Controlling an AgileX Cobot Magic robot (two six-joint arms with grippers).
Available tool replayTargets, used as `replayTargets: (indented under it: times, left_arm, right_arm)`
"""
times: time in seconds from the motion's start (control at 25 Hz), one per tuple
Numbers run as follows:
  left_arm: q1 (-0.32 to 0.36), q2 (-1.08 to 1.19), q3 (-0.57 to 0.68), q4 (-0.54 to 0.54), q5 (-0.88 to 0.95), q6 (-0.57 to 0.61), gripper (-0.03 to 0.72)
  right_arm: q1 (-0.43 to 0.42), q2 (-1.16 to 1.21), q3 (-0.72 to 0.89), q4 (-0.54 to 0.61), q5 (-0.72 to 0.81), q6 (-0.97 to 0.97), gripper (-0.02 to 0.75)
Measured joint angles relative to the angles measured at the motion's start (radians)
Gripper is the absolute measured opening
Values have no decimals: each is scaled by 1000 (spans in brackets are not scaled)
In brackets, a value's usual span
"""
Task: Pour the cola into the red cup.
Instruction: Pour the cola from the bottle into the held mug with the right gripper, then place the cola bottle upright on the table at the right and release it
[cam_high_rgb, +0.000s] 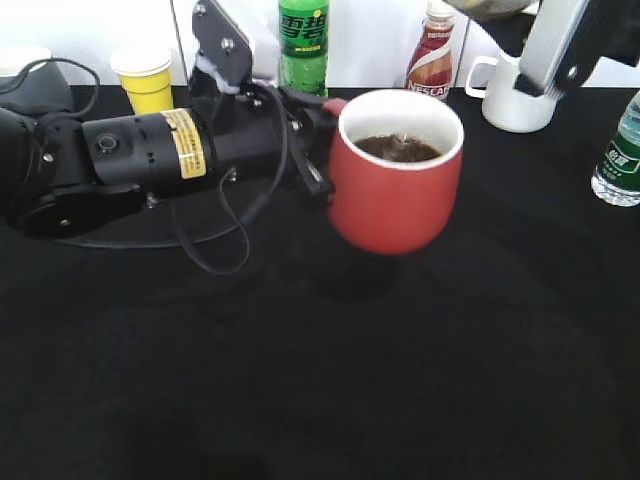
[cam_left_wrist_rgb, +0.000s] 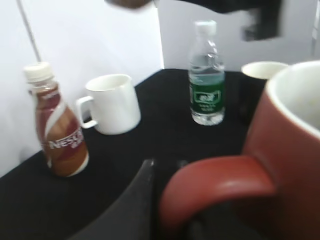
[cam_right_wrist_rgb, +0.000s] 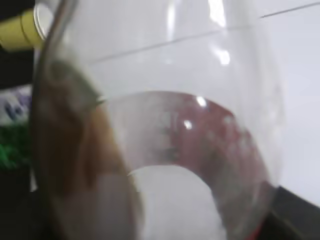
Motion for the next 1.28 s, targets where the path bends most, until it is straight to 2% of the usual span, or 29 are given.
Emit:
replayTargets:
  times: [0.08,0.16,0.28,0.4,0.52,0.64,0.72,0.84,0.88,1.12,1.16,1.2,1.28]
  left_arm:
    - [6,0,0,-33,0,5,71]
    - [43,0,0,-43,-1,7,71]
    - [157,0,20,-53,-2,7,71]
    - [301,0,68,-56,-2,30,71]
    - [409,1,75,-81,-5,130,71]
    - [473,60,78,-187,-77,176,71]
    - [487,141,78,-269,-126,232,71]
    - [487,248,77,-458,-228,327,71]
    - [490,277,69,-486,-247,334,71]
    - [493,338,50,-503,-271,339,73]
    - [493,338,49,-503,-269,332,87]
    - [493,338,49,-504,-268,328,133]
    - [493,333,59,-512,-270,324,273]
  right_arm:
    - [0,0,0,-6,-4,155,489]
    - [0,0,0,-6,-4,346,489]
    - [0,0,0,-6,-4,754,489]
    - [0,0,0,-6,-4,991,489]
    - [0,0,0,-6,0,1014,489]
    - [0,0,0,-6,0,1015,489]
    - [0,0,0,-6,0,1015,489]
    - [0,0,0,-6,0,1015,489]
    - [0,0,0,-6,0,1015,489]
    - [0,0,0,-6,0,1015,489]
    - [0,0,0,-6,0,1015,489]
    - [0,0,0,-6,0,1016,489]
    - [0,0,0,-6,0,1016,489]
